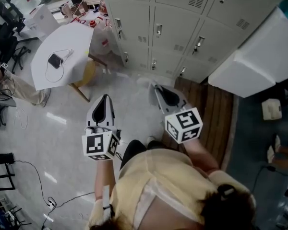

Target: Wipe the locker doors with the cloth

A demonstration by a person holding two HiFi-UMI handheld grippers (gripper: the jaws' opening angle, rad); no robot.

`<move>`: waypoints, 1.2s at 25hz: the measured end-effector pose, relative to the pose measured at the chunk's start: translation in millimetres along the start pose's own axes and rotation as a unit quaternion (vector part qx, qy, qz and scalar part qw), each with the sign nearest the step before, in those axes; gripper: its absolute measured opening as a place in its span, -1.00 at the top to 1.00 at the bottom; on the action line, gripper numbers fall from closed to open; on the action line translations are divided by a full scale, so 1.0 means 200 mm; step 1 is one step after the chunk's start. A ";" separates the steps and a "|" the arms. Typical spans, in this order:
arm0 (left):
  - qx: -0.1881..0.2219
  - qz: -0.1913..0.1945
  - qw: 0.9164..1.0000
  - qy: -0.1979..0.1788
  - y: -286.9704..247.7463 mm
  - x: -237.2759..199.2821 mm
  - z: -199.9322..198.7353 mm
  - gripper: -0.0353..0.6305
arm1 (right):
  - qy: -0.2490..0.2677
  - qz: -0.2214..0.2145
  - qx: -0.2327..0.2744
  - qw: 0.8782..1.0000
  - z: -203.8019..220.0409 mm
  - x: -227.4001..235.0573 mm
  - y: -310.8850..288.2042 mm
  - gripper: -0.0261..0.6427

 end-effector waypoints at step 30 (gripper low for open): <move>-0.021 0.080 0.997 -0.012 -1.06 -0.47 -0.03 0.89 | -0.004 0.082 -0.011 0.997 -0.22 0.36 -0.86 0.88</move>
Point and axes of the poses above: the fingertips, and each gripper's own axes: y backward along the fingers, x to its right, z out of its underside, the point moved 4 cm from there along y, backward along the fingers, and after that the axes turned 3 degrees about -y, right-handed, at the moved point
